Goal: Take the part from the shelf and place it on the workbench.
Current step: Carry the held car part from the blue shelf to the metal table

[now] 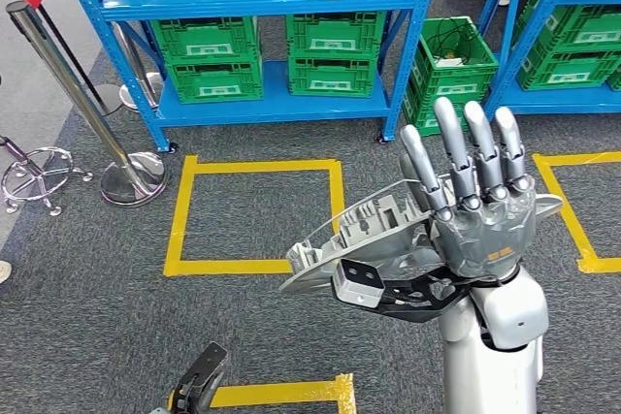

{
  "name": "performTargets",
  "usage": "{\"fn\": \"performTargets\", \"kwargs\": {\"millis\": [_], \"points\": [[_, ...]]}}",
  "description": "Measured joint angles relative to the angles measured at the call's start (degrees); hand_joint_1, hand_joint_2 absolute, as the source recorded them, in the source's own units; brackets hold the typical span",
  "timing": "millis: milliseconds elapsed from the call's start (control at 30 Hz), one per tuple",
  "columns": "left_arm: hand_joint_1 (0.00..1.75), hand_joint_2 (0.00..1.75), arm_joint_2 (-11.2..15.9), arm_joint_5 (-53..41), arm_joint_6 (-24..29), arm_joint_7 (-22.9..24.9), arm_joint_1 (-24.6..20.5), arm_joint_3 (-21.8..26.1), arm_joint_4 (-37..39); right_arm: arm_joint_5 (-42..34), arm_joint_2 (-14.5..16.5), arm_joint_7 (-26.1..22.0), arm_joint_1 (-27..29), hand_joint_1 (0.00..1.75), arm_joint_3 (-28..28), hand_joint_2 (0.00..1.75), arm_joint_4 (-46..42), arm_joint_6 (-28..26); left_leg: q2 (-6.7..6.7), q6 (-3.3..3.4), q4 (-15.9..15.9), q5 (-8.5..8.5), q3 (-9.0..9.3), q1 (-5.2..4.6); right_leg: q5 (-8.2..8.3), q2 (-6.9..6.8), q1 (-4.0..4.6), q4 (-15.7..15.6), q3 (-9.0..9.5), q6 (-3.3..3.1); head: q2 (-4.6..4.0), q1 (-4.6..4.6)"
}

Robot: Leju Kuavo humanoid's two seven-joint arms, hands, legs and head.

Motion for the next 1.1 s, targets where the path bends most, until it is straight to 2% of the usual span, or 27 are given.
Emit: {"fn": "performTargets", "kwargs": {"millis": [367,433,500,567,633,667,700,733,767,800,833,867,900,967,1033,1100], "points": [[0.00,0.00,0.01,0.50,-0.01,0.57,-0.02,0.03,0.01,0.00,0.02,0.42,0.00,0.00,-0.01,1.75,0.03,0.00,0.00,-0.02,0.00,0.01,-0.04,0.01,0.00,0.00,0.01,0.01,-0.01,0.00,0.00,0.00],[0.00,0.00,0.14,2.68,-0.32,3.47,-0.14,0.62,0.13,0.00,0.07,2.59,-0.02,0.00,0.33,1.75,0.24,0.00,0.03,0.35,-0.05,0.07,-0.01,-0.14,0.30,0.04,-0.12,-0.42,0.15,0.38,0.00,0.00],[0.00,0.00,0.48,4.99,-1.07,7.34,-0.21,1.80,0.28,0.00,0.11,5.57,-0.15,0.00,1.14,1.75,0.57,0.00,0.40,1.09,-1.32,0.75,0.57,0.08,0.09,0.14,-0.19,-0.48,-0.05,0.89,0.00,0.01],[0.00,0.00,0.90,5.77,-1.66,9.23,-0.23,2.71,0.37,0.00,0.09,7.12,-0.36,0.00,1.89,1.75,0.84,0.00,0.99,1.58,-2.71,1.50,1.10,0.44,-2.33,0.22,-0.17,3.11,-1.92,1.05,0.00,0.05],[0.00,0.00,1.28,6.00,-1.86,9.67,-0.29,3.31,0.49,0.01,0.03,7.52,-0.39,0.00,2.15,1.75,1.16,0.00,1.52,1.67,-2.83,1.60,1.00,0.43,-5.81,0.22,-0.35,10.57,-5.45,1.26,0.00,0.08],[0.00,0.00,1.43,6.05,-1.93,9.76,-0.28,3.58,0.56,0.01,-0.01,7.58,-0.33,0.00,2.17,1.75,1.33,0.00,1.81,1.61,-2.76,1.56,0.92,0.46,-6.69,0.18,-0.50,13.55,-6.88,1.44,0.00,0.07],[0.00,0.00,1.51,6.08,-1.98,9.82,-0.27,3.79,0.61,0.01,-0.04,7.62,-0.28,0.00,2.20,1.75,1.46,0.00,2.10,1.45,-2.64,1.47,0.86,0.55,-6.59,0.10,-0.65,14.79,-7.48,1.65,0.00,0.06],[0.00,0.00,1.56,6.09,-2.02,9.87,-0.27,3.92,0.66,0.01,-0.07,7.62,-0.26,0.00,2.26,1.75,1.55,0.00,2.42,1.16,-2.37,1.30,0.81,0.72,-5.32,-0.11,-0.82,13.52,-6.84,1.89,0.00,0.07],[0.00,0.00,1.59,6.09,-2.03,9.91,-0.26,3.99,0.70,0.00,-0.07,7.62,-0.26,0.00,2.34,1.75,1.58,0.00,2.72,0.70,-1.91,1.00,0.76,0.98,-3.34,-0.66,-1.02,10.23,-5.14,2.17,0.00,0.08],[0.00,0.00,1.78,6.10,-2.03,9.94,-0.26,4.07,0.72,0.00,-0.08,7.62,-0.29,0.00,2.43,1.75,1.61,0.00,3.02,0.13,-1.36,0.63,0.66,1.15,-2.07,-1.79,-0.99,6.66,-3.31,2.44,0.01,0.17],[0.00,0.00,1.95,6.10,-2.02,9.95,-0.27,4.15,0.74,0.00,-0.07,7.63,-0.32,0.00,2.52,1.75,1.62,0.00,3.33,-0.47,-0.53,0.18,0.47,1.16,-1.15,-2.61,-0.98,3.64,-1.70,2.34,0.01,0.29],[0.00,0.00,2.14,6.10,-2.01,9.96,-0.25,4.22,0.76,0.00,-0.06,7.64,-0.33,0.00,2.60,1.75,1.64,0.00,3.64,-0.94,0.12,-0.18,0.28,1.07,-0.96,-3.17,-0.92,2.04,-0.84,2.01,0.01,0.34],[0.00,0.00,2.33,6.10,-2.00,9.98,-0.23,4.28,0.78,0.01,-0.04,7.66,-0.31,0.00,2.64,1.75,1.66,0.00,3.97,-1.25,0.55,-0.40,0.15,0.91,-1.36,-3.22,-0.77,1.88,-0.75,1.50,0.01,0.33],[0.00,0.00,2.38,6.10,-2.01,10.03,-0.20,4.32,0.83,0.02,-0.03,7.67,-0.22,0.00,2.73,1.75,1.70,0.00,4.65,-1.57,0.93,-0.68,0.11,0.93,-1.25,-1.95,-0.80,2.35,-1.04,0.47,0.00,0.11],[0.00,0.00,2.40,6.10,-2.02,10.05,-0.26,4.33,0.87,0.02,-0.03,7.66,-0.19,0.00,2.87,1.75,1.73,0.00,3.58,-1.94,2.63,-2.35,-0.34,1.28,-1.07,-0.90,-0.82,2.54,-1.27,-0.18,0.00,-0.01],[0.00,0.00,2.44,6.10,-2.02,10.06,-0.26,4.34,0.94,0.02,-0.03,7.67,-0.20,0.00,3.08,1.75,1.77,0.00,1.63,-2.18,8.45,-6.07,-2.55,1.45,-0.89,0.12,-0.77,2.53,-1.41,-0.69,0.00,-0.21]]}}
